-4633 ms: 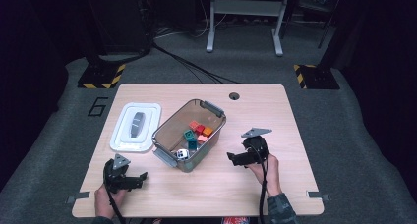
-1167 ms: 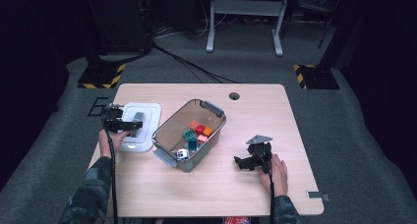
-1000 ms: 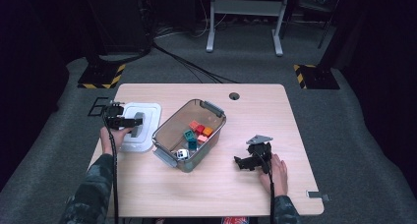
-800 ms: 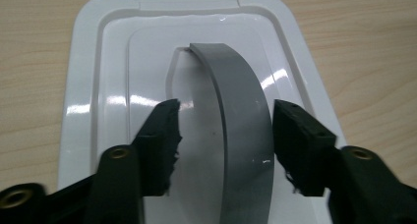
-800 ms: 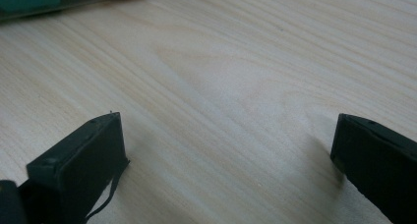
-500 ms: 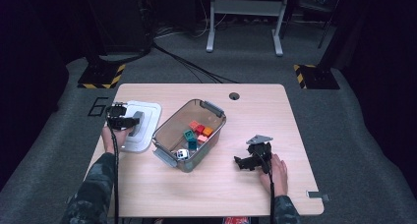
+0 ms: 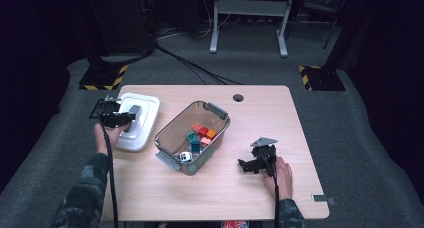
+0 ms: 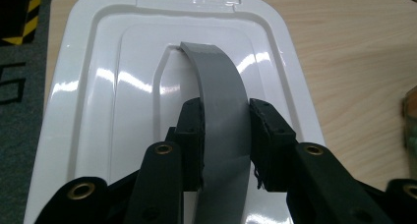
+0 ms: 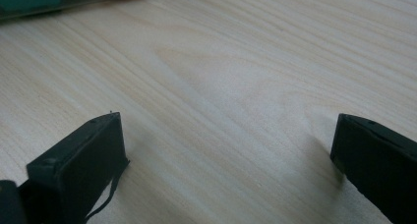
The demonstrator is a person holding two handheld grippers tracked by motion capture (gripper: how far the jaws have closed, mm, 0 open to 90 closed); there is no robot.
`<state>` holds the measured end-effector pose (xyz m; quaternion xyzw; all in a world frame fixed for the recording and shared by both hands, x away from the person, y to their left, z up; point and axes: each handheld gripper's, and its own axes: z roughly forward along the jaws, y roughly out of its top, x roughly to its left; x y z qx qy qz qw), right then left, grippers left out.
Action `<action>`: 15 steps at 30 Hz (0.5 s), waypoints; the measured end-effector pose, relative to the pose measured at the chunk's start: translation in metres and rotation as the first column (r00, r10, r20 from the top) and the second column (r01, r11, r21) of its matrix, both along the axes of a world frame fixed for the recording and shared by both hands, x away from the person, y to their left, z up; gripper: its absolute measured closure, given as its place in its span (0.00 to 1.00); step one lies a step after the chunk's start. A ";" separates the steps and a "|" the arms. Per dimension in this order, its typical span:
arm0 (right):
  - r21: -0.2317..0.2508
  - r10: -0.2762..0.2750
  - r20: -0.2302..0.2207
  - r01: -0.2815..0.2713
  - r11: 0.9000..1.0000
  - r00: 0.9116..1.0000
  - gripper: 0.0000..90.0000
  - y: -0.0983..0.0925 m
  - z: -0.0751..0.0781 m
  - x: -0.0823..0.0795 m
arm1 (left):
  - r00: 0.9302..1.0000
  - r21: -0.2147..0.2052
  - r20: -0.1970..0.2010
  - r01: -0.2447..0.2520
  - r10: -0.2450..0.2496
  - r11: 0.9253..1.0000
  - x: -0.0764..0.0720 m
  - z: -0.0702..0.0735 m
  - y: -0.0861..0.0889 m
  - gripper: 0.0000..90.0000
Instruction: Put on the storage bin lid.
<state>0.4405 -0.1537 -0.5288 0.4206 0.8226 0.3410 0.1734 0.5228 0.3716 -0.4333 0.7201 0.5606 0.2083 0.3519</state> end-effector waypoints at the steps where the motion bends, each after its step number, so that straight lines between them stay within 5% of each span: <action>1: -0.001 0.003 0.003 -0.003 1.000 1.000 0.00 0.000 0.000 0.000 | 1.000 -0.007 0.008 -0.001 0.001 1.000 -0.001 0.004 -0.001 0.76; 15: -0.001 0.002 0.003 -0.002 1.000 1.000 0.00 0.000 0.000 0.000 | 0.997 -0.029 0.060 0.046 -0.044 0.999 -0.006 0.051 -0.002 0.76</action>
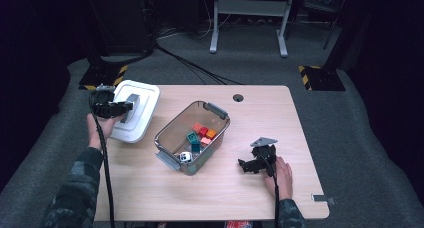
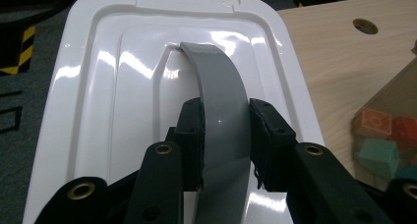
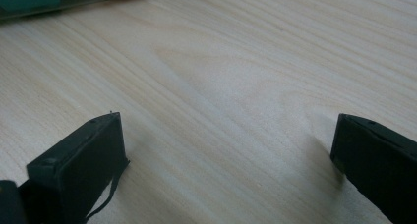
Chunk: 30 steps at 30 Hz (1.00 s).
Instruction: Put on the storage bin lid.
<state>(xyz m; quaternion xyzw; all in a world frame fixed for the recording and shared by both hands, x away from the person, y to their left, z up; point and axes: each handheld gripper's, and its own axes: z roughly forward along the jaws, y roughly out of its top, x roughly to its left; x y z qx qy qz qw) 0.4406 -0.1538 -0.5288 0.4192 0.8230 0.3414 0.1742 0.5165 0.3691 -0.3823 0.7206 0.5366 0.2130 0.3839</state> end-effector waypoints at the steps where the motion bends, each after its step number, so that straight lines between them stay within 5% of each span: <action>1: -0.001 0.001 0.000 -0.001 1.000 1.000 0.00 0.000 0.000 0.000 | 1.000 -0.002 0.004 0.007 -0.007 1.000 -0.001 0.003 0.000 0.76; 13: 0.000 -0.001 0.000 0.001 1.000 1.000 0.00 0.000 0.000 0.000 | 0.996 -0.026 0.031 0.088 -0.087 0.996 -0.011 0.036 -0.009 0.76; 22: 0.001 -0.002 -0.002 0.002 1.000 1.000 0.00 0.000 0.000 0.000 | 0.985 -0.072 0.026 0.171 -0.170 0.983 -0.017 0.049 -0.031 0.76; 30: 0.000 0.000 0.000 0.000 1.000 1.000 0.00 0.000 0.000 0.000 | 0.969 -0.038 0.021 0.247 -0.246 0.968 -0.022 0.056 -0.059 0.76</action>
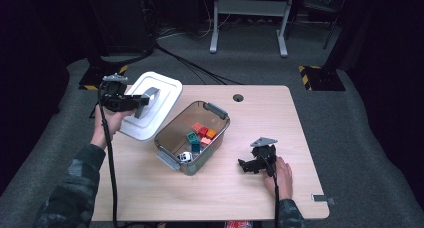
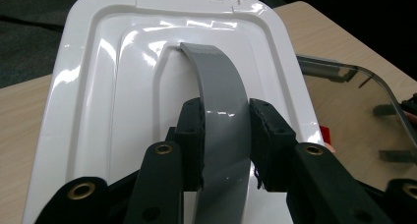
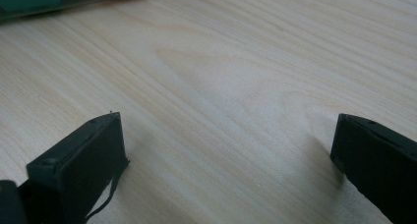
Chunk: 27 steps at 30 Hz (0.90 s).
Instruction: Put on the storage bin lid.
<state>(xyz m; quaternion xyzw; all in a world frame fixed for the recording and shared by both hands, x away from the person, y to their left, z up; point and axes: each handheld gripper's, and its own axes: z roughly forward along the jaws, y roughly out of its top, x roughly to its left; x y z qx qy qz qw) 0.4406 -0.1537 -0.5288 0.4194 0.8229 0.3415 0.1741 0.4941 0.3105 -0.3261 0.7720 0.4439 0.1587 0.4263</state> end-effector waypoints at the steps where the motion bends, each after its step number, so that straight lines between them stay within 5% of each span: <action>1: -0.002 0.002 0.002 -0.002 1.000 1.000 0.00 0.000 0.000 0.000 | 1.000 0.003 -0.001 0.010 -0.010 1.000 -0.001 0.001 -0.004 0.76; 9: 0.002 -0.005 -0.001 0.005 1.000 1.000 0.00 0.000 0.000 0.000 | 0.995 -0.006 -0.030 0.096 -0.096 0.995 -0.004 -0.001 -0.036 0.76; 15: 0.000 -0.004 0.001 0.004 1.000 1.000 0.00 0.000 0.000 0.000 | 0.982 0.005 -0.062 0.182 -0.181 0.983 -0.004 -0.007 -0.062 0.76; 27: 0.001 0.000 0.000 0.000 1.000 1.000 0.00 0.000 0.000 0.000 | 0.961 0.007 -0.115 0.255 -0.253 0.967 -0.005 -0.031 -0.097 0.76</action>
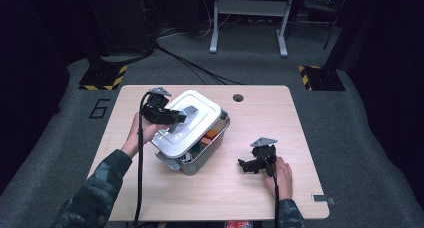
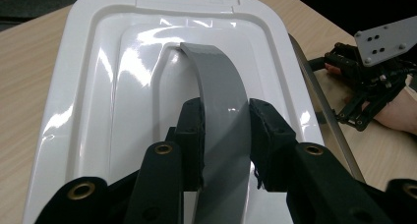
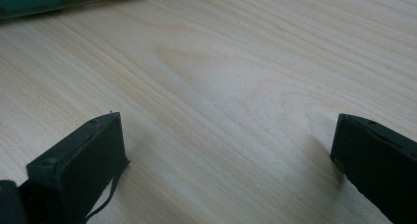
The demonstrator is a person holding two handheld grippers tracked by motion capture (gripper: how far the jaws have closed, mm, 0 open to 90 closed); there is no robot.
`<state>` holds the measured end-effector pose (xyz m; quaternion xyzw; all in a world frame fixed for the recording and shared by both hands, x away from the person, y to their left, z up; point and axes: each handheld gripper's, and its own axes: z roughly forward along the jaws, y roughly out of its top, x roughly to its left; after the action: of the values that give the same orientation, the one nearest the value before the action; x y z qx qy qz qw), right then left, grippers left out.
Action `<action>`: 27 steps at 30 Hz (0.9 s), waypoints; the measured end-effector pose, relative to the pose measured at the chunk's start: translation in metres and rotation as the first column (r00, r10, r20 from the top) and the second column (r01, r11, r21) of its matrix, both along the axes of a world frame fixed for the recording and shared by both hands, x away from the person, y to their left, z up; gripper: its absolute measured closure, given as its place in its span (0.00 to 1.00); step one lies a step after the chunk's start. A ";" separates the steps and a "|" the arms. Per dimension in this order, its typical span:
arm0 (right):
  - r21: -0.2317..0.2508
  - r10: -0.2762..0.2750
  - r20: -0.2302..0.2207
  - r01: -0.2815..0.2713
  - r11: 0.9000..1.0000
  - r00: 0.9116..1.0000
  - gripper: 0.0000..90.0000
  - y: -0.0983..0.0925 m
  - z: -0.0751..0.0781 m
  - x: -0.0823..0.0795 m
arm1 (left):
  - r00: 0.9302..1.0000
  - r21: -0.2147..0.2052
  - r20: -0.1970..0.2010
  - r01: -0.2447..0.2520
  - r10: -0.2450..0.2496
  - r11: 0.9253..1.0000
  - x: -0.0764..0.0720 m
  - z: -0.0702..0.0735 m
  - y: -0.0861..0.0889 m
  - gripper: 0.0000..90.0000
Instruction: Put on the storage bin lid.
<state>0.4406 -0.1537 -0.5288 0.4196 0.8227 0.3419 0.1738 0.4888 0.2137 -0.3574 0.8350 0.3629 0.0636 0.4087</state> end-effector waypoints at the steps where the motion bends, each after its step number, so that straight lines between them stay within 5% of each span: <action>1: -0.001 0.001 0.001 -0.001 1.000 1.000 0.00 0.000 0.000 0.000 | 1.000 0.001 -0.007 0.003 -0.003 1.000 0.000 -0.002 -0.002 0.76; 15: -0.002 0.001 0.001 -0.001 1.000 1.000 0.00 0.000 0.000 0.000 | 0.999 -0.033 -0.040 0.024 -0.026 0.999 -0.005 -0.008 -0.016 0.76; 27: -0.001 0.001 0.000 -0.001 1.000 1.000 0.00 0.000 0.000 0.000 | 0.999 -0.013 -0.036 -0.007 0.007 1.000 -0.015 -0.007 -0.023 0.75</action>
<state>0.4406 -0.1538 -0.5288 0.4192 0.8230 0.3414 0.1742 0.4743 0.1906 -0.3644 0.8320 0.3735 0.0473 0.4074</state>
